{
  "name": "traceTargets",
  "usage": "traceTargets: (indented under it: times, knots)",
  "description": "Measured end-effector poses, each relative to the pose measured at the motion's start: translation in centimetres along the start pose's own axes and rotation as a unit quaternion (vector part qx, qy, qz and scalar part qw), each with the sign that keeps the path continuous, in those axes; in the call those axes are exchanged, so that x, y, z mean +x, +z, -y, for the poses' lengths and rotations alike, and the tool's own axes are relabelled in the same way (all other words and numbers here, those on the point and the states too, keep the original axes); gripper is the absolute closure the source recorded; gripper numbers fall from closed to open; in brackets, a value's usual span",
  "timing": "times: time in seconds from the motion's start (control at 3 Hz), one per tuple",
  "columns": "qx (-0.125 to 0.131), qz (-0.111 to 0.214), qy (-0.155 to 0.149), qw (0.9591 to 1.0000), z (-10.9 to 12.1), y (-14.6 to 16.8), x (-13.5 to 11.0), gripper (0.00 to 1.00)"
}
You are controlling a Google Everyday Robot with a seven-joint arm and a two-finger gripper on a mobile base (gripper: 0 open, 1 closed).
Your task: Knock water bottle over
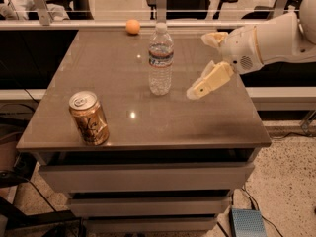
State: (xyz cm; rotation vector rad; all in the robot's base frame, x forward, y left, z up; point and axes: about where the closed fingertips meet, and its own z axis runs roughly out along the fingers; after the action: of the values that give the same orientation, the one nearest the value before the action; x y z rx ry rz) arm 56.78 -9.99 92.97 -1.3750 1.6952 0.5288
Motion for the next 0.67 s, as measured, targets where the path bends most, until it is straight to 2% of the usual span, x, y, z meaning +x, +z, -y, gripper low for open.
traceTargets:
  times: [0.67]
  knots:
    - [0.001, 0.071, 0.011, 0.9974, 3.6, 5.9, -1.0, 0.00]
